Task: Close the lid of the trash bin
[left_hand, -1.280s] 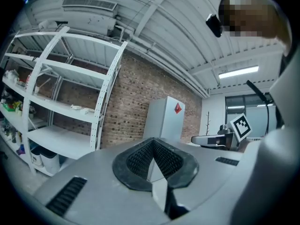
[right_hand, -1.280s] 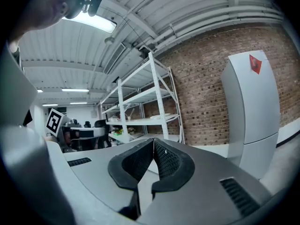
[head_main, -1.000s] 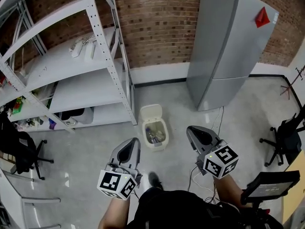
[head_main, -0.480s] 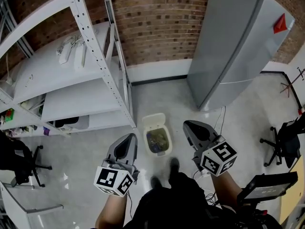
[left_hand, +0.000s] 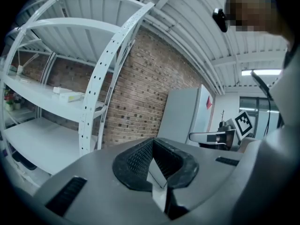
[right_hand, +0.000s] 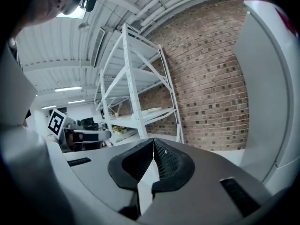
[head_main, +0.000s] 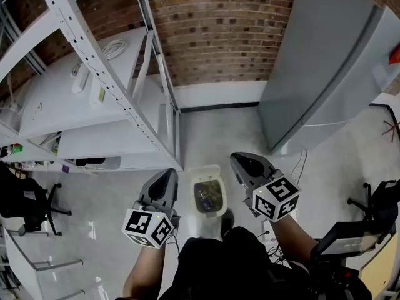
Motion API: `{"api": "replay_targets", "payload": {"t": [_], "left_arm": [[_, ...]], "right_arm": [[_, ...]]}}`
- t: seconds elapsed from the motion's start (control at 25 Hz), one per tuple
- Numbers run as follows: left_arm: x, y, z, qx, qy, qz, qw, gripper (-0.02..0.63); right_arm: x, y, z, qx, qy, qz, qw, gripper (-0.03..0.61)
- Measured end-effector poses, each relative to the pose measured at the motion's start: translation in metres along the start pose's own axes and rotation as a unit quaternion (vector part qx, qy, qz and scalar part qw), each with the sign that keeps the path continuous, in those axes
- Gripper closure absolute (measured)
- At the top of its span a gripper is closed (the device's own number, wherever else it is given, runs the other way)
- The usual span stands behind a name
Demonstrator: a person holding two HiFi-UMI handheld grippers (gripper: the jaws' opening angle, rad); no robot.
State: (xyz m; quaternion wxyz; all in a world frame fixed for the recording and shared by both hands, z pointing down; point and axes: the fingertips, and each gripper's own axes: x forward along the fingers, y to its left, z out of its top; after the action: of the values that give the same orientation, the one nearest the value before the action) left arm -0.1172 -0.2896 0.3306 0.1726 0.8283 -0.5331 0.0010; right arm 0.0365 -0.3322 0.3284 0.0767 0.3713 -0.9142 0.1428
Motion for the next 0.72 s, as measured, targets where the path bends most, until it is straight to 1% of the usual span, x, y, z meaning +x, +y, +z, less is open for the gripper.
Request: {"api": "replay_targets", "payload": {"t": [0.16, 0.24, 0.32, 0.44, 0.56, 0.72], "left_arm": [[0.042, 0.023, -0.021, -0.004, 0.029, 0.017, 0.9994, 0.615], [0.061, 0.04, -0.039, -0.01, 0.05, 0.018, 0.9985, 0.615], [0.076, 0.055, -0.064, -0.025, 0.079, 0.018, 0.9964, 0.615], [0.096, 0.075, -0.115, -0.045, 0.138, 0.014, 0.9894, 0.615], [0.126, 0.097, -0.168, -0.045, 0.185, 0.007, 0.9816, 0.615], [0.157, 0.116, -0.239, -0.06, 0.248, -0.007, 0.9669, 0.615]], "right_arm": [[0.04, -0.035, -0.016, 0.001, 0.027, 0.009, 1.0, 0.571], [0.063, -0.048, -0.033, 0.008, 0.044, 0.007, 0.999, 0.571], [0.081, -0.057, -0.057, 0.019, 0.073, 0.002, 0.997, 0.571], [0.102, -0.069, -0.104, 0.048, 0.117, -0.008, 0.992, 0.571], [0.133, -0.083, -0.16, 0.066, 0.155, -0.01, 0.986, 0.571], [0.161, -0.095, -0.244, 0.082, 0.219, -0.009, 0.972, 0.571]]}}
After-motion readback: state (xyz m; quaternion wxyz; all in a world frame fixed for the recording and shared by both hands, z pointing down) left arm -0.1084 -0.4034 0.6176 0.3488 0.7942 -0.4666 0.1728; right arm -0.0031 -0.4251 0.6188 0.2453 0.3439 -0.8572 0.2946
